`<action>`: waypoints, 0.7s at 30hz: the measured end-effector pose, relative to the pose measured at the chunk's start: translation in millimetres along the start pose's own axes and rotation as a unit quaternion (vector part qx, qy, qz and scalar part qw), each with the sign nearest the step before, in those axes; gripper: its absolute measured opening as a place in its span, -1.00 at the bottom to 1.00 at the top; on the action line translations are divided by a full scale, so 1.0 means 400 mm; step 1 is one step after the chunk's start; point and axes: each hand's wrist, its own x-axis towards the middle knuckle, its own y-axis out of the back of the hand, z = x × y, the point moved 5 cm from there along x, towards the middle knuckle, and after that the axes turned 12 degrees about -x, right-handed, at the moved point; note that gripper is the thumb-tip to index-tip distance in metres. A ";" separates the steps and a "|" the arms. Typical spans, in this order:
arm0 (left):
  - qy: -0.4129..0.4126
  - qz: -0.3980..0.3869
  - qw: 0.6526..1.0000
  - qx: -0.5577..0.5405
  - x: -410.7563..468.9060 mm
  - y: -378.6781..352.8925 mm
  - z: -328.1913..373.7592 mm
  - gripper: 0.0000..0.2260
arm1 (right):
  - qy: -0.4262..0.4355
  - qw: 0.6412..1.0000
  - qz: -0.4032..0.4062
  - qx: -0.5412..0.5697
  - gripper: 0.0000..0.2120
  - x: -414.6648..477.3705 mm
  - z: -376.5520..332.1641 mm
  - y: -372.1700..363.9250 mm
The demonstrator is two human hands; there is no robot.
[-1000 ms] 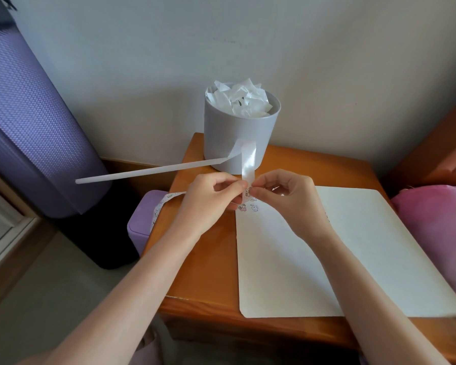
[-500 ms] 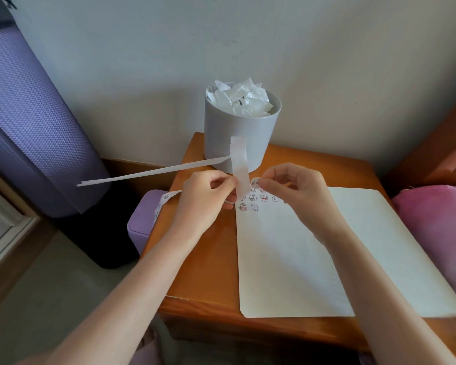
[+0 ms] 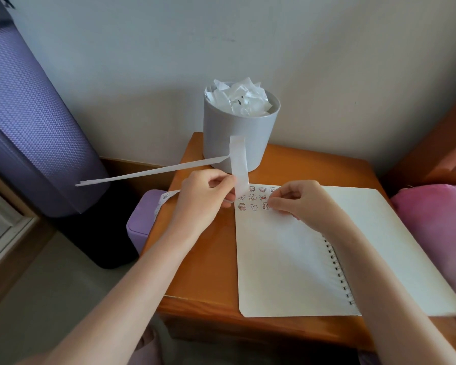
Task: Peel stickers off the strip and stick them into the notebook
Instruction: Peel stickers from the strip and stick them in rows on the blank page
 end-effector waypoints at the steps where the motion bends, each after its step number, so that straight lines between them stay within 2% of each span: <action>1: 0.001 0.000 1.000 -0.002 0.000 0.001 0.000 -0.93 | -0.001 1.000 -0.001 -0.002 -0.97 0.002 0.003 -0.002; 10: 0.005 -0.001 1.000 -0.007 0.001 0.000 0.001 -0.94 | 0.005 1.000 0.006 -0.008 -0.91 0.010 0.011 -0.010; 21: 0.003 -0.002 1.000 -0.009 0.000 0.001 0.003 -0.94 | 0.009 1.000 0.018 -0.017 -0.96 0.010 0.011 -0.016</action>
